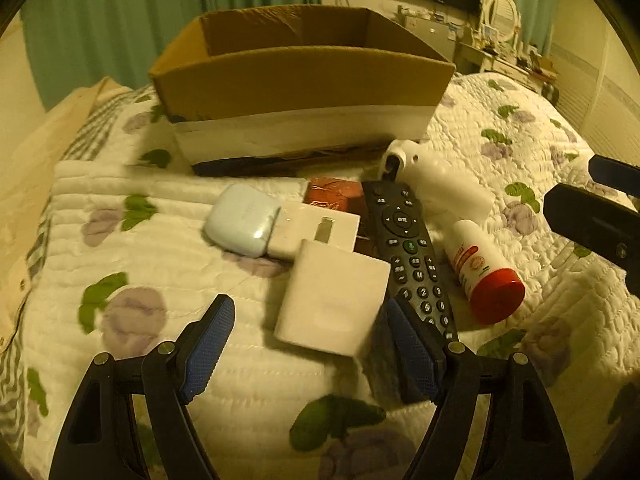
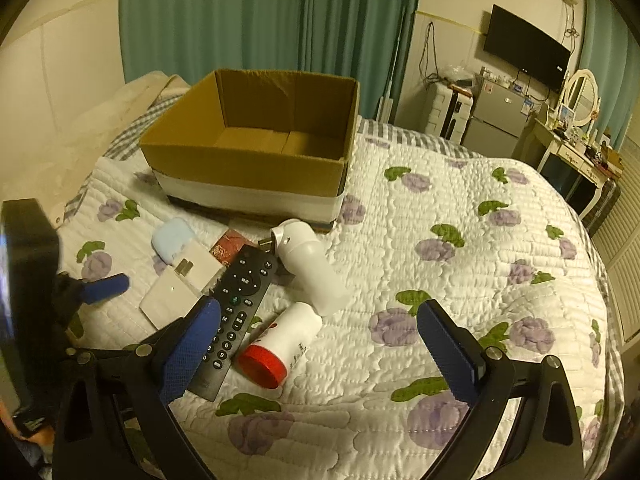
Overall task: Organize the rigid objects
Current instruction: 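Grasp the white charger with the left tool while the right tool grasps the red-capped bottle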
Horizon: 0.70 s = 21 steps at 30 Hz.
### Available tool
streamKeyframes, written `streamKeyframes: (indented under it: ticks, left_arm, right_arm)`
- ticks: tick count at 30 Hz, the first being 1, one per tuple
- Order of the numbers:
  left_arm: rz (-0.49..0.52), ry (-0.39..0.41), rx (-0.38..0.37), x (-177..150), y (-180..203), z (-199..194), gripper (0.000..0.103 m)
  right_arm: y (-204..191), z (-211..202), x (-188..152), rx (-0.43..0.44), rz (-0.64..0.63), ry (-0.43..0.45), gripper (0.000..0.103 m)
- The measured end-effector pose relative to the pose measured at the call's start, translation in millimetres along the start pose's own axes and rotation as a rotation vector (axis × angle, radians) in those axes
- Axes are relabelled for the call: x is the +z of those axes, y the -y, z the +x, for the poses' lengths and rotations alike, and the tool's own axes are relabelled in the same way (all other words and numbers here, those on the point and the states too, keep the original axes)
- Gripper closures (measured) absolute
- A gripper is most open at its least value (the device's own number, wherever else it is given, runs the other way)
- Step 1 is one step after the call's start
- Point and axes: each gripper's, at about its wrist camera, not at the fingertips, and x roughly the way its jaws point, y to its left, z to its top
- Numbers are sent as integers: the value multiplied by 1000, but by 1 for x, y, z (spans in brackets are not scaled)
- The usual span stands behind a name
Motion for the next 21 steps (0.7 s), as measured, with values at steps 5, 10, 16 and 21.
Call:
streamKeyframes:
  ticks: [5, 10, 16, 21]
  left_arm:
    - [45, -17, -50, 0, 4, 6, 46]
    - [51, -9, -49, 0, 1, -3, 48]
    - [-9, 54, -15, 7, -20, -25, 50]
    - [-34, 78, 1, 10, -29, -32, 50]
  right_arm:
    - [0, 11, -1, -2, 7, -34, 4]
    - [-2, 17, -3, -19, 4, -60, 4]
    - [-6, 37, -6, -46, 17, -124, 12]
    - [-11, 71, -10, -75, 41, -223, 26]
